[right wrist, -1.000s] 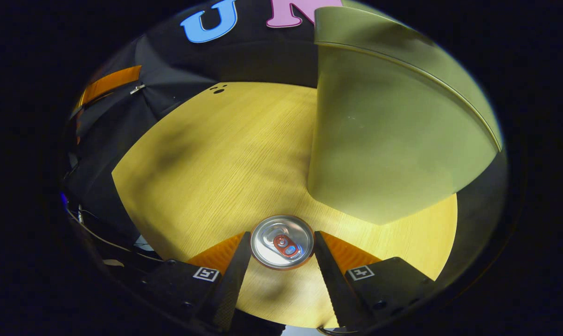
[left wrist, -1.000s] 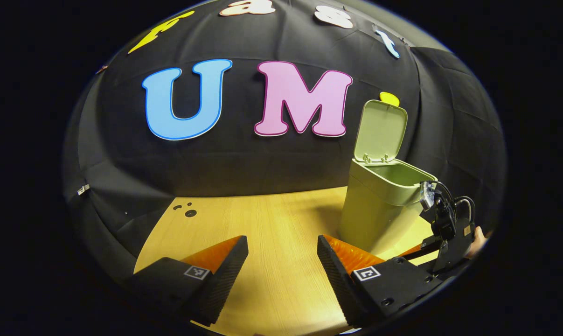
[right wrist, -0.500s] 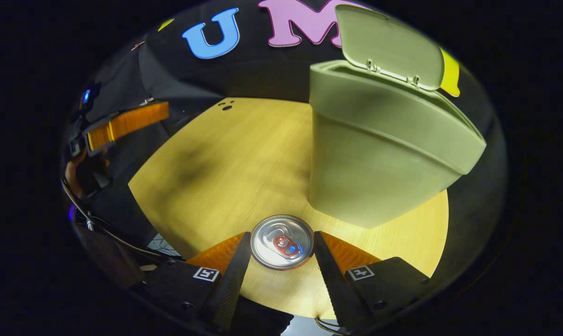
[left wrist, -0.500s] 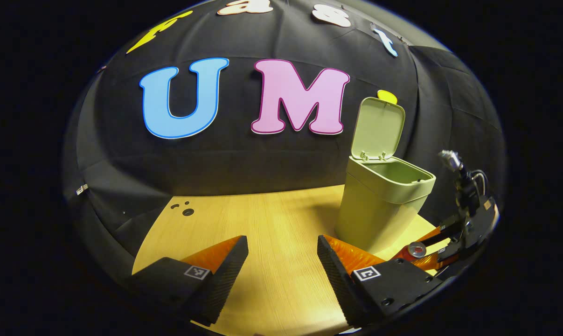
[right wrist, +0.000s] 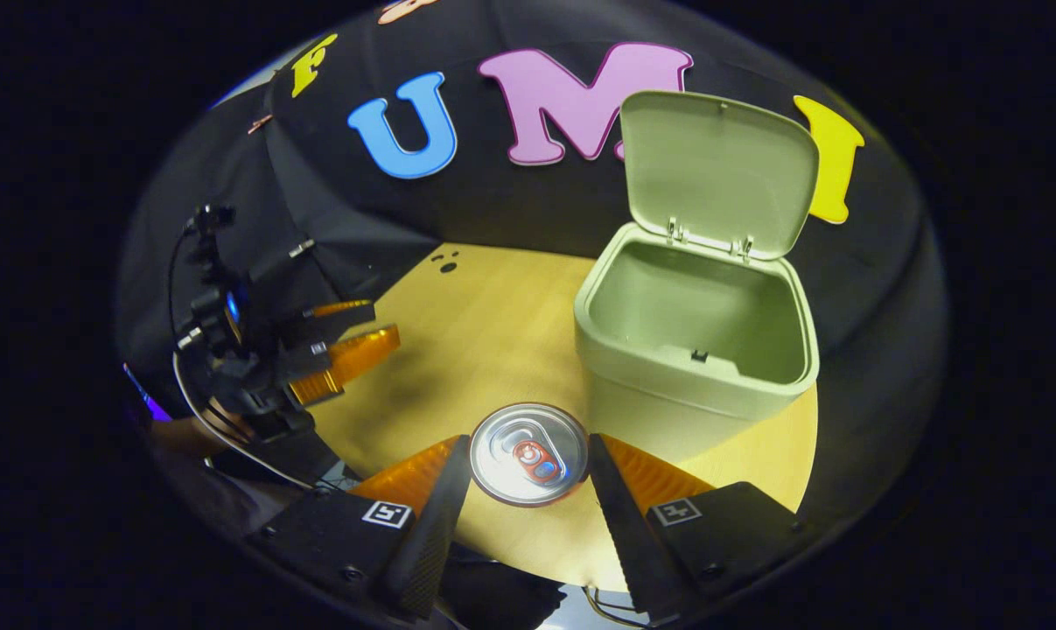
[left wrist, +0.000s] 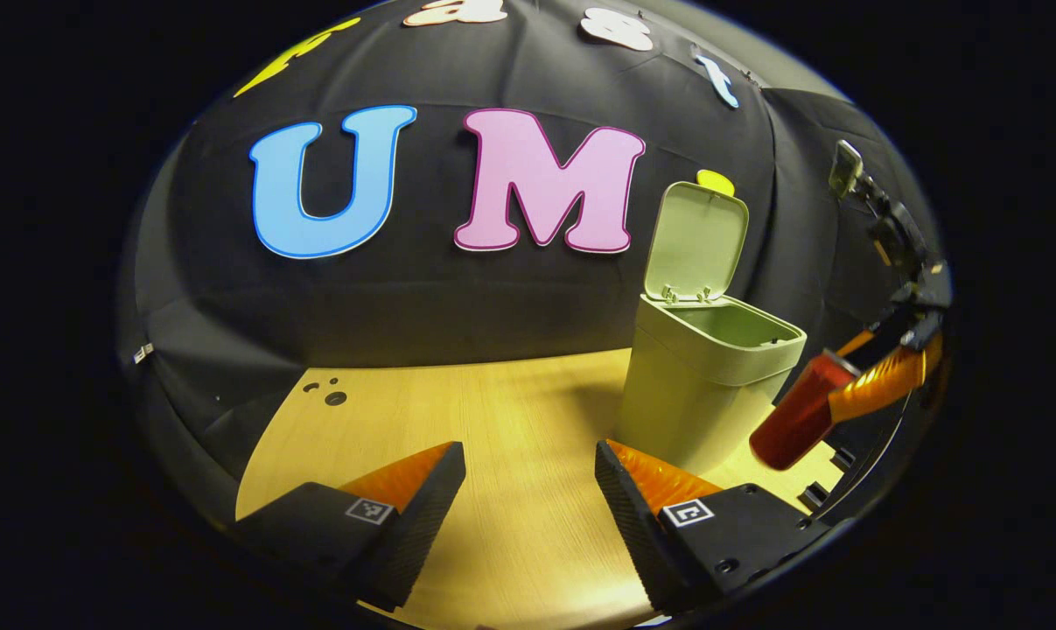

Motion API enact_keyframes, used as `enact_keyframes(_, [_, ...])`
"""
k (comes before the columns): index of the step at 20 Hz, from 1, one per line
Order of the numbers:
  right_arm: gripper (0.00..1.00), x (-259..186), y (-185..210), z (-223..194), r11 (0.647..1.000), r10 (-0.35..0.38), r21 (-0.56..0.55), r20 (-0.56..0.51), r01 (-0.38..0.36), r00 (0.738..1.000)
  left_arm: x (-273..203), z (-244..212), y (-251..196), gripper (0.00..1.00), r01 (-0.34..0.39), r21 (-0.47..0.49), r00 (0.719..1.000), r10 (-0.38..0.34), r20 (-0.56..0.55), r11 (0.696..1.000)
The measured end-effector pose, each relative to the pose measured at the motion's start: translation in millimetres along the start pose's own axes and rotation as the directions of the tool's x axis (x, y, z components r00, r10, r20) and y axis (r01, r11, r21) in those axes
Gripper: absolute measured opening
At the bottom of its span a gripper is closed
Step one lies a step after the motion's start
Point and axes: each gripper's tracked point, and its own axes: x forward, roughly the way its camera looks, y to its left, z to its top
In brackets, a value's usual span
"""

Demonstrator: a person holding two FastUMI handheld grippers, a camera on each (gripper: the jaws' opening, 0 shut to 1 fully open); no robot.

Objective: Press the lid of the desktop garbage bin to open it, pick up the crumpled paper on the desktop and throw it into the bin, then pick up the pop can on the desktop and drop it into the bin, and finally close the garbage bin lid.

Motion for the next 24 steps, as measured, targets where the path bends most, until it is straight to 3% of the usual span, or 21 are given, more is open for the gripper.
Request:
enact_keyframes(4, [0.83,-16,-6,58,0.998,0.023,0.056,0.127,-0.03,0.992,-2,-1,-1,0.95,0.004,-0.002,1.0,-0.004,-0.002,1.0])
enact_keyframes(7, [0.83,-18,-29,84,0.998,-0.015,0.063,0.187,0.003,0.982,-4,-2,0,0.95,0.0,0.003,1.0,0.0,-0.002,1.0])
enact_keyframes(8, [0.79,-18,-37,91,0.998,-0.032,0.068,0.202,0.019,0.979,-5,-1,0,0.96,-0.002,0.005,1.0,0.002,-0.001,1.0])
enact_keyframes(9, [0.83,-17,-45,97,0.997,-0.049,0.073,0.213,0.034,0.976,-6,-2,0,0.96,-0.004,0.006,1.0,0.004,-0.001,1.0])
enact_keyframes(12, [0.83,-16,-68,115,0.992,-0.096,0.101,0.254,0.073,0.963,-9,-3,2,0.96,-0.013,0.006,1.0,0.013,-0.003,1.0])
enact_keyframes(17, [0.83,8,-108,117,0.982,-0.176,0.115,0.23,0.153,0.957,-14,-5,4,0.96,-0.025,0.004,1.0,0.025,-0.004,1.0])
enact_keyframes(24, [0.84,57,-122,91,0.975,-0.2,0.122,0.136,0.184,0.97,-19,-8,9,0.96,-0.037,0.01,0.999,0.037,-0.009,0.999])
